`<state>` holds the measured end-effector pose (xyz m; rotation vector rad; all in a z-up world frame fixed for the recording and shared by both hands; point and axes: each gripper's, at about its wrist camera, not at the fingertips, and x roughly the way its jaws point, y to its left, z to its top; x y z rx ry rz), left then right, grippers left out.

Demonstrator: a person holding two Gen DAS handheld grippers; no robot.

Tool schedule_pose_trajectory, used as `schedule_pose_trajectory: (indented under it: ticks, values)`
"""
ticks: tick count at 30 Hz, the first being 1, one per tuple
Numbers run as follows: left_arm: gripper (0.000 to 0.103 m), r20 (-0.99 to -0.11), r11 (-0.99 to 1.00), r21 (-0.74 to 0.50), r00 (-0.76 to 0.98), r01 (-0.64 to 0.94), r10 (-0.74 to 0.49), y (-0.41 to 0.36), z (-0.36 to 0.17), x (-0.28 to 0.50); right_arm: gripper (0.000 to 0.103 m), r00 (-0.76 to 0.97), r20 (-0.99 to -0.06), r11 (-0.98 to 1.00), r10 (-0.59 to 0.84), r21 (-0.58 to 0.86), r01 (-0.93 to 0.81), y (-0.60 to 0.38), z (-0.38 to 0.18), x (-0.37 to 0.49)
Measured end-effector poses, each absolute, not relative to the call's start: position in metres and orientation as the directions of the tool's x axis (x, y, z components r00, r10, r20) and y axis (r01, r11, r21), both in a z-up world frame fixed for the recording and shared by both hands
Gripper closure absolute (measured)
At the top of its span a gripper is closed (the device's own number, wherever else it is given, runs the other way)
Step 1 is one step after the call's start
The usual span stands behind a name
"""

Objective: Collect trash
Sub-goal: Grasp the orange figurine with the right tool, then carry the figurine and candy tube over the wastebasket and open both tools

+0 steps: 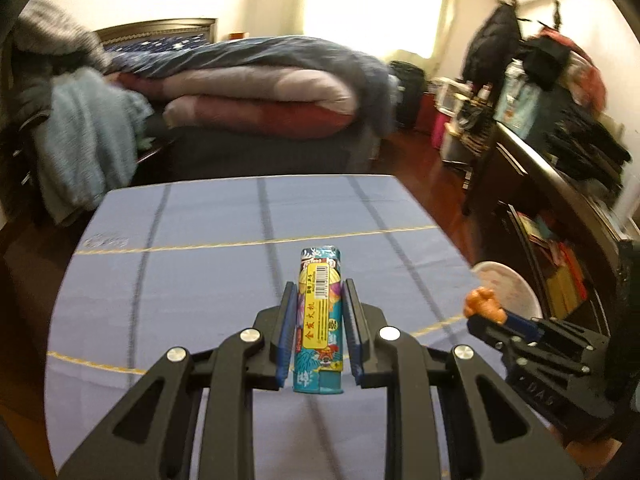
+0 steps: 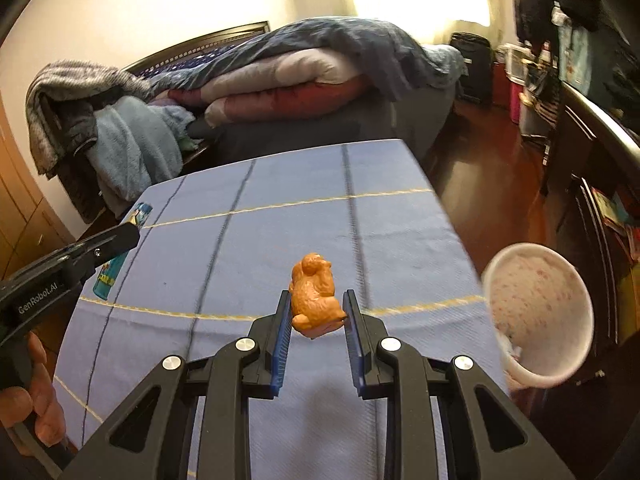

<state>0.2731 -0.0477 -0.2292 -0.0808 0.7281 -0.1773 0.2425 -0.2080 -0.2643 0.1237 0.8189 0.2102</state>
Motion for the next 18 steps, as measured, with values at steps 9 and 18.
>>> schedule_pose_trajectory:
  ticks: [9,18]
  values:
    - [0.080,-0.647,0.941,-0.149,0.690,0.303,-0.325,-0.134,-0.224,0.271,0.077,0.700,-0.699,0.979,0.147,0.205,-0.001,-0.285,-0.265,0.223]
    - [0.080,-0.655,0.873,-0.129,0.620,0.471,-0.431,-0.225,-0.231,0.284,0.077,0.713,-0.701,0.964,0.030,0.209,0.166,-0.363,-0.274,0.217]
